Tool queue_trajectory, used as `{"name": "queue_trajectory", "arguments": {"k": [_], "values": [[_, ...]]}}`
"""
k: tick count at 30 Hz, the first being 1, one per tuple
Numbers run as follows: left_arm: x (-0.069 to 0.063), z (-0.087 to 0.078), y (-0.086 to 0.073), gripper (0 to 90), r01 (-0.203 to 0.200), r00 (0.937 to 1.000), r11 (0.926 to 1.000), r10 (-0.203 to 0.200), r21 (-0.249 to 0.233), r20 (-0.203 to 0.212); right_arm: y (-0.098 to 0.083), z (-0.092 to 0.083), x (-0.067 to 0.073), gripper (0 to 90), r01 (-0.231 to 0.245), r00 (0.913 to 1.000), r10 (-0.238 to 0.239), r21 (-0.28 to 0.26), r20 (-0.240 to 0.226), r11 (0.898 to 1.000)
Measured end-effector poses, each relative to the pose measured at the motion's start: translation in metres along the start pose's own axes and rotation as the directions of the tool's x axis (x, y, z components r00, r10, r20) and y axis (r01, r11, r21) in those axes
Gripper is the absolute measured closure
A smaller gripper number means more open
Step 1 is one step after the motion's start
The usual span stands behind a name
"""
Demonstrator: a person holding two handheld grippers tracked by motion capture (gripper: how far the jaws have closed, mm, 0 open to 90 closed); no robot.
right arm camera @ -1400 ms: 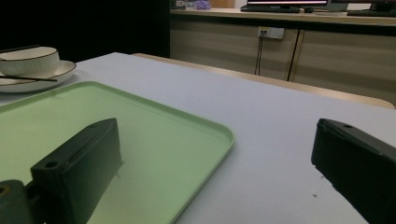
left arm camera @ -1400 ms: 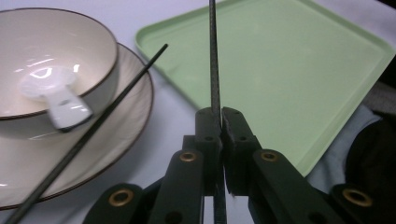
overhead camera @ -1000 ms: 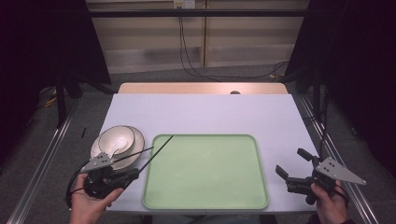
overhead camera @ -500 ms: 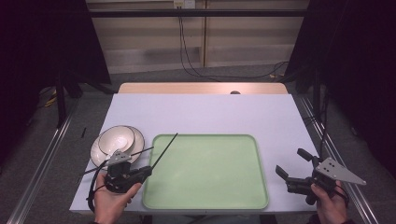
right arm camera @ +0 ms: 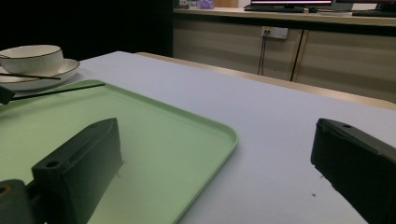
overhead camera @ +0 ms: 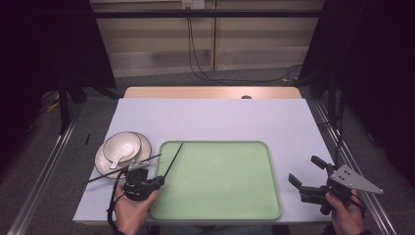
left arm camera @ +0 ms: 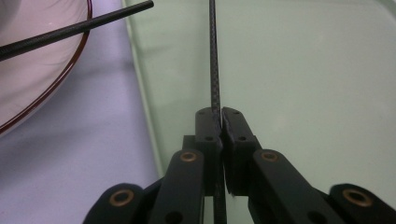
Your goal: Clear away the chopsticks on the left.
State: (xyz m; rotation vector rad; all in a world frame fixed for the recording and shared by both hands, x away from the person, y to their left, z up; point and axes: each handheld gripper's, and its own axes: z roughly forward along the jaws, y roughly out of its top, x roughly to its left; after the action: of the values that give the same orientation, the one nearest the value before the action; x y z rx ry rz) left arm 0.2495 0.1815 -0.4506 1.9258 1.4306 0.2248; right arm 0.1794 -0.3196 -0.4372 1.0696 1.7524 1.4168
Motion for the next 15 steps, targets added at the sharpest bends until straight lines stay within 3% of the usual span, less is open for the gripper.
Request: {"name": "queue_trajectory", "arguments": {"k": [10,15], "values": [[0.005,0.013,0.0,86.1,0.019,0.9991,0.9996,-0.018,0.019,-0.039,0.0,0.0,0.0,1.4,0.001,0.9999,-0.001,0.006,-0.01,1.0],[0.006,0.017,-0.001,85.9,0.029,0.9992,0.999,-0.028,0.035,-0.029,-0.001,-0.001,0.001,1.4,0.001,1.0,-0.001,0.006,0.001,1.0]]}}
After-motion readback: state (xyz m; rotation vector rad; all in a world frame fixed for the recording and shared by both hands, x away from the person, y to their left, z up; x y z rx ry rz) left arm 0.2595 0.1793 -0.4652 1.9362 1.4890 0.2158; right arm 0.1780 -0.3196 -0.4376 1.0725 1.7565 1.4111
